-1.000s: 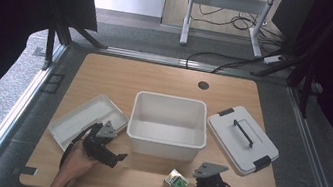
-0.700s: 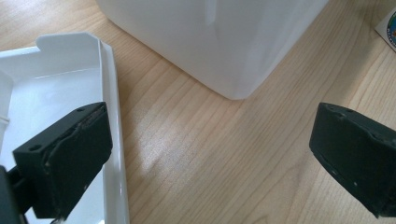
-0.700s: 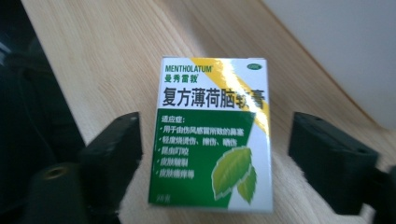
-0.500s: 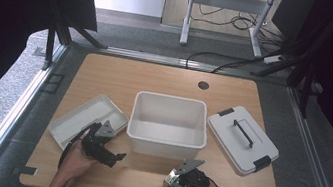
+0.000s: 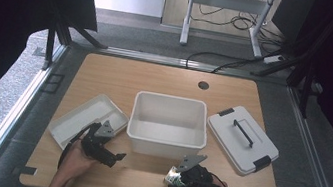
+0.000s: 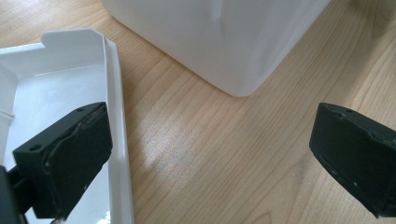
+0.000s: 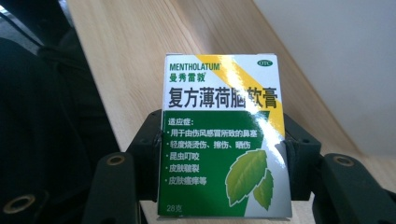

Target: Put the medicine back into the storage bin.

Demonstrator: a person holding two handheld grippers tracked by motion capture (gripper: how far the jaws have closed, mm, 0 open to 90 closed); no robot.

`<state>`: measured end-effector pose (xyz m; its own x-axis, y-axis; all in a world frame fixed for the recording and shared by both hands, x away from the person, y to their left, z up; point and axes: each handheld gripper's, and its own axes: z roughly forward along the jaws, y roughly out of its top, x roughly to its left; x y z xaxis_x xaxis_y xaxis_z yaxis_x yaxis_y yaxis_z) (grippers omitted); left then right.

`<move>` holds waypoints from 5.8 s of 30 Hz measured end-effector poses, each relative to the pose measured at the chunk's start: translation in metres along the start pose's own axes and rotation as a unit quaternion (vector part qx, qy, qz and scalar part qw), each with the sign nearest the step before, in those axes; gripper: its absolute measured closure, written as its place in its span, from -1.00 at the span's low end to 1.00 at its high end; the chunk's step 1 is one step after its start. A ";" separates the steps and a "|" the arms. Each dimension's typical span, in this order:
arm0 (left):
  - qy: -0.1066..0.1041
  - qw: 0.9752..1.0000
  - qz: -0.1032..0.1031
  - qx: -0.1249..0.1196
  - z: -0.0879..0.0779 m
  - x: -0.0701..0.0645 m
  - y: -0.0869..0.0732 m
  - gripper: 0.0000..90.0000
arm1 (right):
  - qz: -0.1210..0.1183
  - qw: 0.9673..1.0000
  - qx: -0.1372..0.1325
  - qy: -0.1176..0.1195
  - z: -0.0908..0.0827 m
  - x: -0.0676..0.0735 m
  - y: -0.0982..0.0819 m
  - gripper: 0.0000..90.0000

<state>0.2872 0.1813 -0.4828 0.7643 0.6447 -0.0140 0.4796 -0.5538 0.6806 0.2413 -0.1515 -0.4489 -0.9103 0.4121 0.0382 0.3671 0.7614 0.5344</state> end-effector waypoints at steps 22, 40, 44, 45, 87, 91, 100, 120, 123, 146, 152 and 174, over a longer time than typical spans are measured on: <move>-0.007 1.000 0.000 0.007 0.000 0.001 -0.001 -1.00 | -0.015 0.999 -0.016 0.025 -0.060 -0.014 0.048 -0.01; -0.008 1.000 -0.005 0.003 -0.001 0.002 -0.002 -1.00 | -0.008 0.999 -0.038 -0.011 -0.096 -0.051 0.099 0.00; -0.006 1.000 -0.003 0.003 -0.001 0.003 -0.002 -1.00 | -0.002 0.999 -0.040 -0.031 -0.094 -0.065 0.110 0.00; -0.006 1.000 -0.004 0.002 -0.001 0.003 -0.003 -1.00 | 0.000 0.999 -0.040 -0.034 -0.094 -0.068 0.112 0.00; -0.008 1.000 -0.005 -0.006 -0.005 0.005 -0.004 -1.00 | 0.074 0.991 0.042 -0.099 0.006 -0.122 0.111 -0.11; -0.008 1.000 -0.006 -0.007 -0.005 0.004 -0.004 -1.00 | 0.073 0.992 0.023 -0.096 0.000 -0.121 0.112 -0.19; -0.004 1.000 -0.010 -0.013 -0.007 0.004 -0.004 -1.00 | 0.065 0.992 -0.057 -0.090 -0.017 -0.113 0.111 -0.70; -0.004 1.000 -0.027 -0.012 -0.009 0.008 -0.007 -1.00 | 0.068 0.984 -0.135 -0.098 -0.059 -0.093 0.075 -1.00; -0.003 0.999 -0.029 -0.012 -0.009 0.009 -0.007 -1.00 | 0.069 0.982 -0.142 -0.100 -0.068 -0.091 0.066 -1.00; 0.003 0.999 -0.033 -0.015 -0.016 0.013 -0.008 -0.95 | 0.076 0.978 -0.150 -0.123 -0.083 -0.070 -0.014 -0.99; 0.006 0.999 -0.038 -0.015 -0.018 0.018 -0.008 -0.95 | 0.089 0.977 -0.150 -0.122 -0.067 -0.068 -0.034 -0.98; 0.031 0.996 -0.081 -0.011 -0.033 0.068 -0.015 -0.99 | 0.121 0.977 -0.115 -0.133 0.002 -0.064 -0.091 -0.99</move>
<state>0.3179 0.2511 -0.4702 0.6490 0.7566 -0.0799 0.5844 -0.4286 0.6890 0.2667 -0.2460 -0.5013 -0.7090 0.7050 -0.0169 0.4852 0.5051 0.7137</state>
